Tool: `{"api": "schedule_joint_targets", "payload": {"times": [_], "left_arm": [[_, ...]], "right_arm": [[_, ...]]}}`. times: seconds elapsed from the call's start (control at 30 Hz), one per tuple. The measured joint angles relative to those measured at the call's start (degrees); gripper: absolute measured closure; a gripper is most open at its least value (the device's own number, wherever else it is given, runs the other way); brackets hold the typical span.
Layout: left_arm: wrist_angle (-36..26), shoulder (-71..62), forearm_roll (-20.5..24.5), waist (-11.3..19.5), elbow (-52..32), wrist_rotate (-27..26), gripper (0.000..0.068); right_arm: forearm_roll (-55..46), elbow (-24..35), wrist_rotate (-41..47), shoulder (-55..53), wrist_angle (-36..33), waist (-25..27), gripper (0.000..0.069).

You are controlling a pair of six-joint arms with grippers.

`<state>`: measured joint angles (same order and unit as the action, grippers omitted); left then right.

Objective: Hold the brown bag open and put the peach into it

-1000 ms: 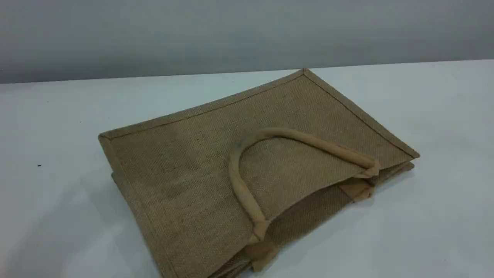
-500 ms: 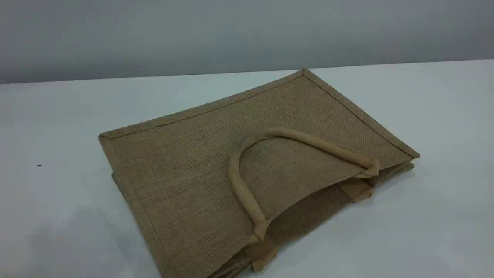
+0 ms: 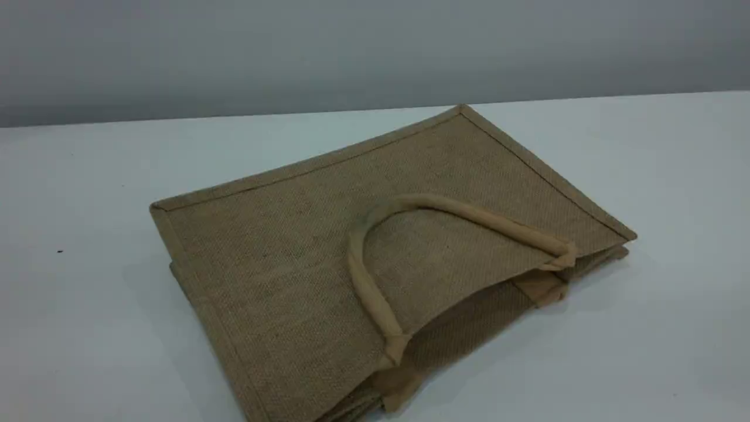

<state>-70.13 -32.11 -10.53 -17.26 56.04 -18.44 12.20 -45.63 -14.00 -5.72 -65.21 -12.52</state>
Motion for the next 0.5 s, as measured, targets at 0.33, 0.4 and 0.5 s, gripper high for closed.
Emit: {"api": "schedule_joint_targets", "payload": {"times": [0.33,0.4,0.5], "left_arm": [[0.1,22.4,0.0,0.0,-13.6,3.5,0.0183],[0.4,25.7,0.0,0.0,-16.7,4.3,0.0183],[1.7,28.5,0.0,0.0,-20.4,5.4,0.0183]], "right_arm": [[0.8,3.4,0.9,1.2,-3.4,0.0,0.0102],[0.9,5.2,0.9,1.2,-3.1,0.0,0.0102],[0.1,8.1,0.7,1.2,-1.8,0.0,0.0102]]}}
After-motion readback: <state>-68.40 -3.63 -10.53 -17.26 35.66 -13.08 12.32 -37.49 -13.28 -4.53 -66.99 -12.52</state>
